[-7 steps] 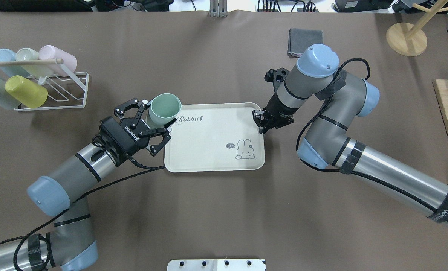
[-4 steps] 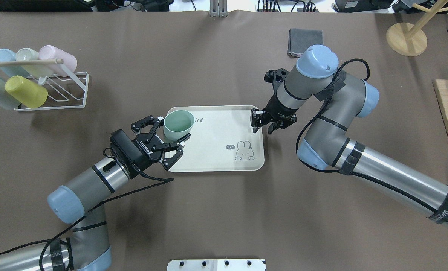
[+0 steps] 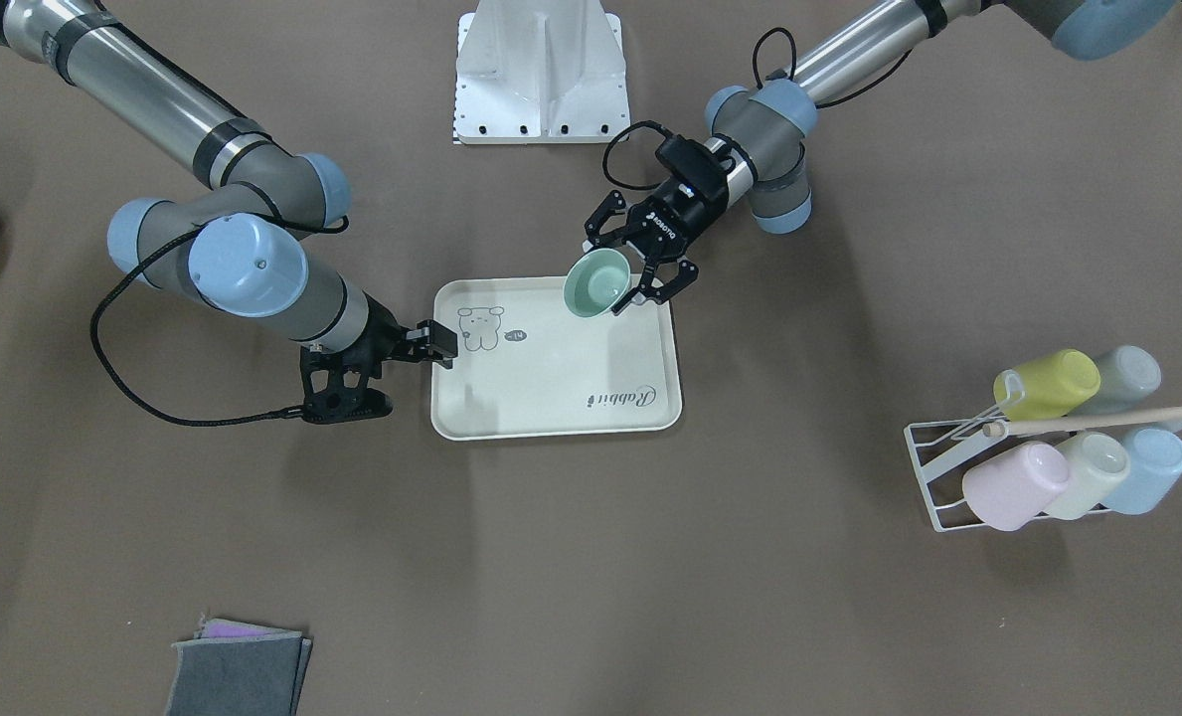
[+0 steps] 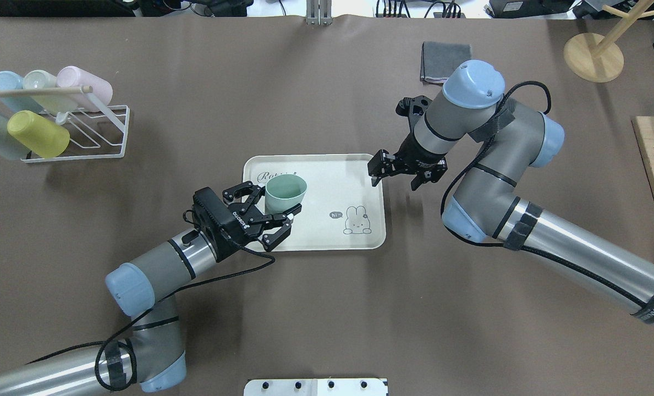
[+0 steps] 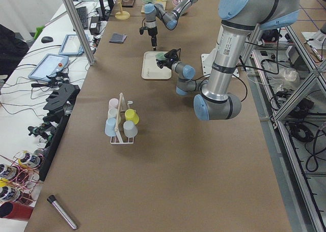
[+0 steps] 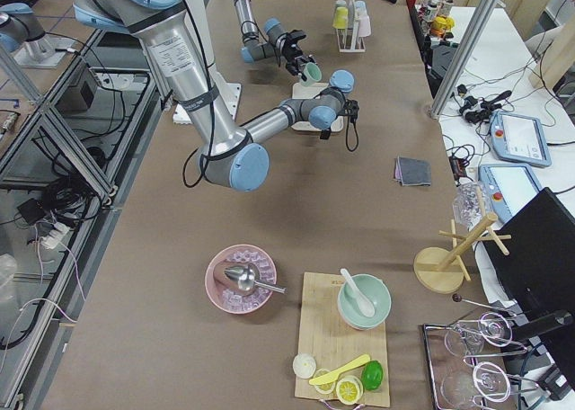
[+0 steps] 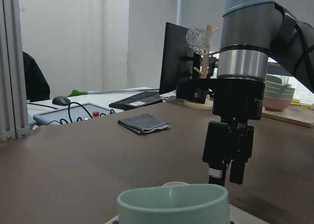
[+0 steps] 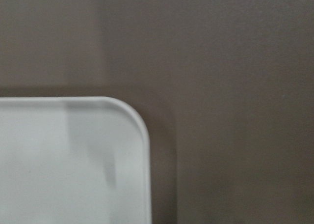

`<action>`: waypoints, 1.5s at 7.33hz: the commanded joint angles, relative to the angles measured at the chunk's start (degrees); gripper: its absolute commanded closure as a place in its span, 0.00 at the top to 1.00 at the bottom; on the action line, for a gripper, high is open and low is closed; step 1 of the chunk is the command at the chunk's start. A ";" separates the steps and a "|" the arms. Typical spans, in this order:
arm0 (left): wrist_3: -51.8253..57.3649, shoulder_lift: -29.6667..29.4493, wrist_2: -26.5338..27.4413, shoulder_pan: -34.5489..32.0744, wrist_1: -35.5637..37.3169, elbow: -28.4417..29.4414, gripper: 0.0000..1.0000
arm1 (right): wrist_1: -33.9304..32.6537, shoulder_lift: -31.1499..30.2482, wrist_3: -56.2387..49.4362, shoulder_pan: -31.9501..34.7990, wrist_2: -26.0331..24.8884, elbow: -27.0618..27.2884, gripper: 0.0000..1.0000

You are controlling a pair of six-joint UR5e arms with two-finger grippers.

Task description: Pick up and place green cup on tray

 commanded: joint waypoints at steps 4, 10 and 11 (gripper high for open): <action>-0.52 -5.50 -6.45 -4.88 14.17 2.19 0.11 | -6.10 -3.00 -4.51 7.31 -0.11 0.05 1.00; -0.17 -8.58 -5.93 -3.75 11.13 6.50 0.20 | -18.74 -4.14 -20.13 16.71 -3.19 1.88 1.00; -0.17 -8.06 -5.76 -2.87 9.98 6.50 0.32 | -19.29 -6.14 -22.35 17.69 -3.19 3.37 1.00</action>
